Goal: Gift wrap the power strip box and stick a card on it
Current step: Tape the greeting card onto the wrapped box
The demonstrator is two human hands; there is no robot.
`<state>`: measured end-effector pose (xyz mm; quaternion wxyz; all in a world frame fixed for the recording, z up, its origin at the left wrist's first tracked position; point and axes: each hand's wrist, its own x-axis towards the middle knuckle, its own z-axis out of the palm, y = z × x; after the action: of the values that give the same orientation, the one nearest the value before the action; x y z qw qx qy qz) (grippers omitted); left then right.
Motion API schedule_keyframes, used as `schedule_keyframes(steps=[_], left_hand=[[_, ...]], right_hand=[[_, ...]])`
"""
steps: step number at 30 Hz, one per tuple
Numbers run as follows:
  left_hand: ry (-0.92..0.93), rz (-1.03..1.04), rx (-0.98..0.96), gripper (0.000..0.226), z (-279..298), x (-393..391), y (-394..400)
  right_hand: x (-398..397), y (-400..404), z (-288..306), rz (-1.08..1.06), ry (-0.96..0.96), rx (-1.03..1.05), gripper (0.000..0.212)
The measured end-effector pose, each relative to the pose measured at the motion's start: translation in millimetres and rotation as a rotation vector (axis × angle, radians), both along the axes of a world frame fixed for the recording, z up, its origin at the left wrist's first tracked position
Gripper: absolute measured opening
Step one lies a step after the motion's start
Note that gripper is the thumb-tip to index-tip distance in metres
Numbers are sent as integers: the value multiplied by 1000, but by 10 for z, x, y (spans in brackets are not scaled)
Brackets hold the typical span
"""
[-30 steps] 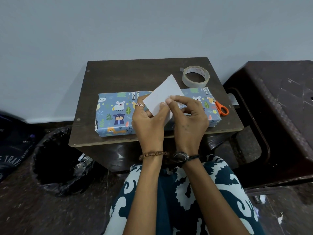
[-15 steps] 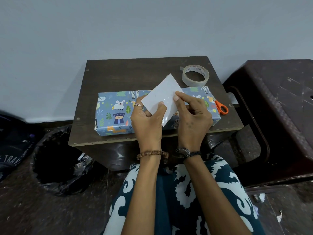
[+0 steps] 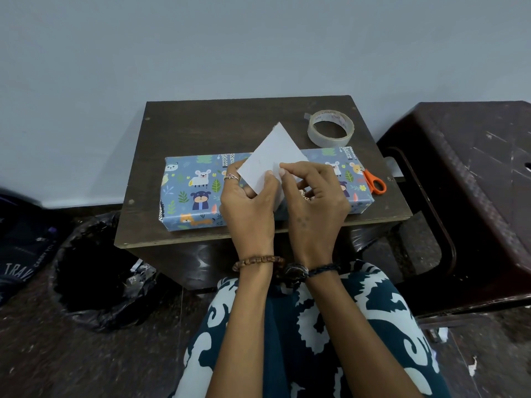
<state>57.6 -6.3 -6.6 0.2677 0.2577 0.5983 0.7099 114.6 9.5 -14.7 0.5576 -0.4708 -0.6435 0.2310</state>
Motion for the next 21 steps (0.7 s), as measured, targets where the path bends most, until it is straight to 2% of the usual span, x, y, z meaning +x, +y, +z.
schedule_keyframes(steps=[5, 8, 10, 13, 15, 17, 18, 20, 21], left_hand=[[-72, -35, 26, 17, 34, -3, -11], [-209, -47, 66, 5, 119, 3, -33], [-322, -35, 88, 21, 119, -14, -39], [-463, -133, 126, 47, 142, -63, -52], [-443, -187, 99, 57, 172, -74, -57], [-336, -155, 87, 49, 208, -70, -72], [-260, -106, 86, 37, 220, -77, -76], [-135, -6, 62, 8, 212, -142, -66], [-108, 11, 27, 12, 191, -185, -57]], right_hand=[[2, -3, -12, 59, -54, -22, 21], [32, 2, 17, 167, -109, -63, 36], [44, 1, 26, 228, -179, -49, 42], [51, 19, 16, 221, -221, -24, 46], [53, 44, 37, 187, -77, -58, 33], [61, 85, 84, 166, 156, -158, 11], [74, 113, 105, 180, 266, -231, 10], [124, 171, 110, 219, 432, -383, 22], [145, 193, 112, 246, 485, -457, 18]])
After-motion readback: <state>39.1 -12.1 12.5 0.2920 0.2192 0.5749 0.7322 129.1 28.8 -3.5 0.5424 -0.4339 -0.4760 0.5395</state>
